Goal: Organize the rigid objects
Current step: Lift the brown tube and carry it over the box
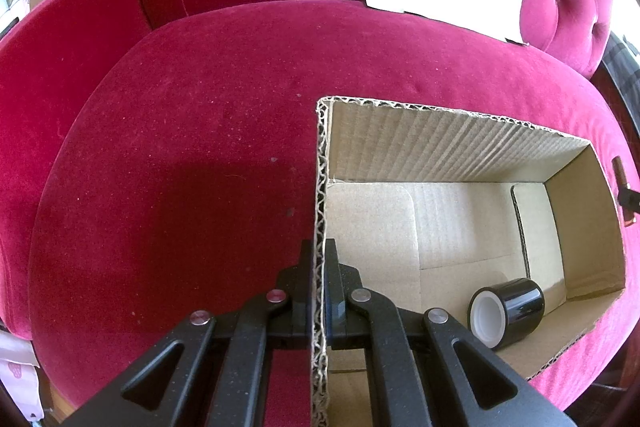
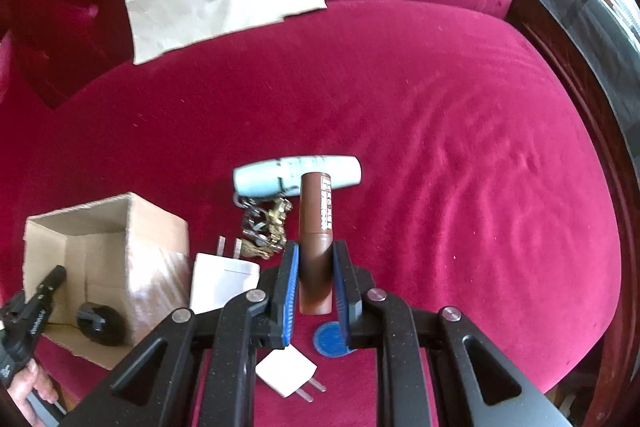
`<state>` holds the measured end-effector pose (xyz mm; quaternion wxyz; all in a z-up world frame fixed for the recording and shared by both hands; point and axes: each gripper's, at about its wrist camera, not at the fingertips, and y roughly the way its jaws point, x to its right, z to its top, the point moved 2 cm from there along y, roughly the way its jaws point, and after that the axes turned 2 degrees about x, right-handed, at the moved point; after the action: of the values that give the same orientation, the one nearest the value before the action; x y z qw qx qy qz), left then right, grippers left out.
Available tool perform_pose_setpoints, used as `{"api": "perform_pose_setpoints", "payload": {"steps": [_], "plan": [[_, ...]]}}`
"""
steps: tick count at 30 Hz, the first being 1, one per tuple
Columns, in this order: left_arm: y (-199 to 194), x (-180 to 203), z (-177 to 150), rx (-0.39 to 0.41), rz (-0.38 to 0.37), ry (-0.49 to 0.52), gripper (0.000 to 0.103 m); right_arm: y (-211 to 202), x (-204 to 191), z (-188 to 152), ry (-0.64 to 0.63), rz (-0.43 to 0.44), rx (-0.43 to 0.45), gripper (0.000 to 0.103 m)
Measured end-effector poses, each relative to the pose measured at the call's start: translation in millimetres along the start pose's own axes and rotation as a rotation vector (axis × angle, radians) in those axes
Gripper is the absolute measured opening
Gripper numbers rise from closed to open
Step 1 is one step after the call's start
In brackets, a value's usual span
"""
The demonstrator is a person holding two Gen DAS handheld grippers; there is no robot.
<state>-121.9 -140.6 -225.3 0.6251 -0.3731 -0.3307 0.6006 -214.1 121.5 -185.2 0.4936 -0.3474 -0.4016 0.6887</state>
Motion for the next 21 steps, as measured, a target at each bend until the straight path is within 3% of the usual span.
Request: {"api": "perform_pose_setpoints", "payload": {"steps": [21], "plan": [[1,0,0,0.003,0.0,0.004,0.003,-50,-69,6,-0.12,0.109,0.102,0.017]]}}
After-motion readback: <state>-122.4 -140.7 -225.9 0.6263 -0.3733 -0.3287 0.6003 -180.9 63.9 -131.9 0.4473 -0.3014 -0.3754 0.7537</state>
